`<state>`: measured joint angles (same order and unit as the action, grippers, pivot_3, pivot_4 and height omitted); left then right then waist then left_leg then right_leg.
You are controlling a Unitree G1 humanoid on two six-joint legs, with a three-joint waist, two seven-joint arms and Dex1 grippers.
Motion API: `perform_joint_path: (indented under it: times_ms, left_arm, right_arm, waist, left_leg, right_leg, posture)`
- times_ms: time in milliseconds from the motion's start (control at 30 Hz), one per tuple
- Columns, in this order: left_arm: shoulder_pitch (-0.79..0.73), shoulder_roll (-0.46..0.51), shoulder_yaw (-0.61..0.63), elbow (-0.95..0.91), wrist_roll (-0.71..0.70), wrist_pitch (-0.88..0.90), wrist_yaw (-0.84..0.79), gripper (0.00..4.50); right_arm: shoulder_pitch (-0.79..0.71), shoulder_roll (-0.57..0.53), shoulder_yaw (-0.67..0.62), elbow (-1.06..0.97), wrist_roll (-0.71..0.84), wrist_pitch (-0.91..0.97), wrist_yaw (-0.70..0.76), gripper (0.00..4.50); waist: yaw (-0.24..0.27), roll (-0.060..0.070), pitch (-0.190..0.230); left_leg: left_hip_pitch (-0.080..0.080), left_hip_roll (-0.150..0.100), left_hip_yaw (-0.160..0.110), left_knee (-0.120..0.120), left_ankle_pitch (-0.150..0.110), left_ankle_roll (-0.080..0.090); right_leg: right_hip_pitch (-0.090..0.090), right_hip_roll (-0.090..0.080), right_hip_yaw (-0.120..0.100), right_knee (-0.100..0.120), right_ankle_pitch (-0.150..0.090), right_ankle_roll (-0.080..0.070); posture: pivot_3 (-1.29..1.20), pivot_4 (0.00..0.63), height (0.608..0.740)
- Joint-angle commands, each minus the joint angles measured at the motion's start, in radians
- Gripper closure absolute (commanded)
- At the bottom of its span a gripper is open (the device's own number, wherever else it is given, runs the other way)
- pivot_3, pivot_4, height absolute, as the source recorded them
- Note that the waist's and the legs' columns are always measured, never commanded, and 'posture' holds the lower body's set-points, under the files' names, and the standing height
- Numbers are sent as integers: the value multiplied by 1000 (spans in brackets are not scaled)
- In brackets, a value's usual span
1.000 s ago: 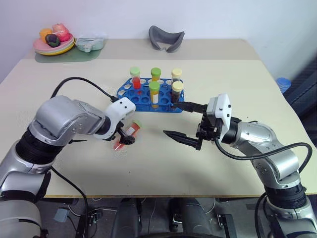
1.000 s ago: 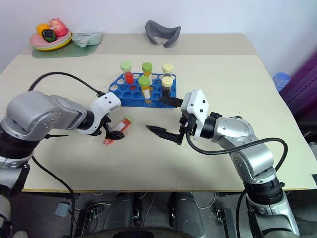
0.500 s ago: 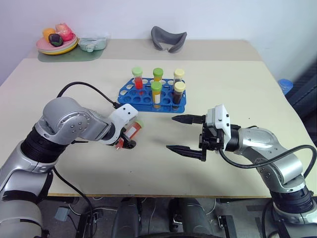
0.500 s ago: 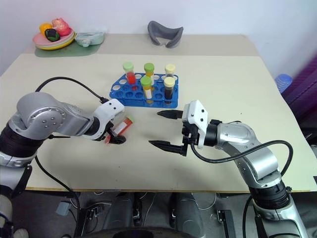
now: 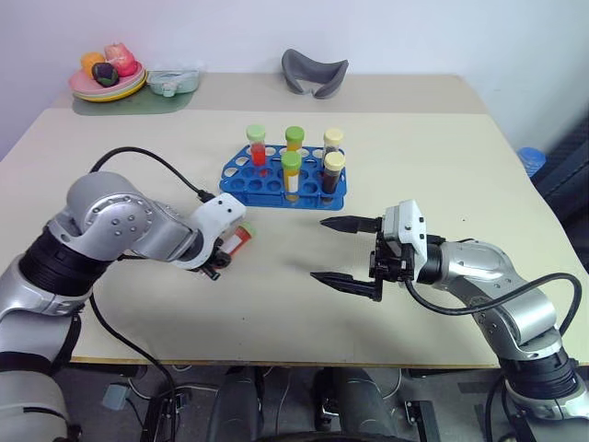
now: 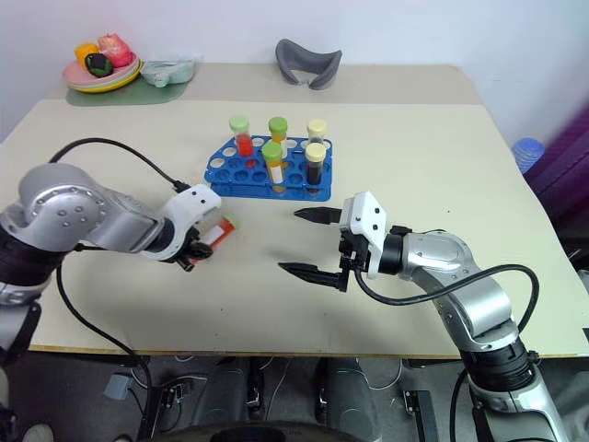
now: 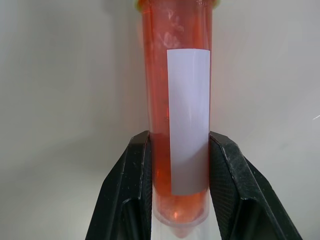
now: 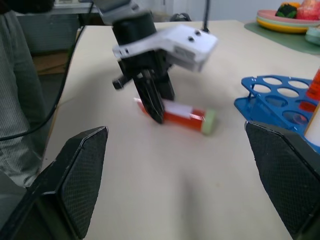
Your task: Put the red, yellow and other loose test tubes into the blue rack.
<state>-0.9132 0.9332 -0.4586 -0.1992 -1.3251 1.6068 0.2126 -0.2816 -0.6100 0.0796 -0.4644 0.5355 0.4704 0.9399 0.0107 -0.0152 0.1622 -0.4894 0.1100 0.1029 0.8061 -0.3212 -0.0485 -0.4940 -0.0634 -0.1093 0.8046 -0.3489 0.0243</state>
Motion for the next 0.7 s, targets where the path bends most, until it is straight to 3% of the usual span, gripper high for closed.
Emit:
perform_joint_path:
  times_ms: [33, 300, 467, 600, 700]
  left_arm:
    - [-22, 41, -30, -27, 4, 8, -9, 3329]
    - [-5, 97, 1, -34, 75, 8, -95, 3329]
    - [17, 73, 31, 3, 154, 8, -124, 3329]
    - [23, 58, 43, 20, 201, 8, -129, 1748]
    - [17, 69, 41, 34, 190, 8, -140, 186]
  right_arm:
    - [-4, 12, 2, -6, -2, -33, 3, 0]
    - [-4, 17, 12, 6, -10, -48, 3, 0]
    - [-6, 17, 15, 7, -14, -50, 1, 0]
    - [-6, 18, 17, 3, -16, -46, -4, 0]
    - [-5, 19, 20, -3, -16, -43, -9, 0]
  waist:
    - [1, 0, 0]
    - [1, 0, 0]
    - [1, 0, 0]
    - [2, 0, 0]
    - [2, 0, 0]
  left_leg:
    - [0, 0, 0, 0, 0, 0]
    - [0, 0, 0, 0, 0, 0]
    - [0, 0, 0, 1, 0, 0]
    - [-1, 0, 0, 1, 0, 0]
    - [0, 0, 0, 1, 0, 0]
  right_leg:
    - [0, 0, 0, 0, 0, 0]
    - [0, 0, 0, 0, 0, 0]
    - [0, 0, -1, 0, 0, 0]
    - [0, 0, -1, 0, 0, 0]
    - [0, 0, -1, 0, 0, 0]
  posture:
    - [0, 150, 666]
    - [0, 150, 666]
    - [0, 150, 666]
    - [0, 150, 666]
    - [0, 150, 666]
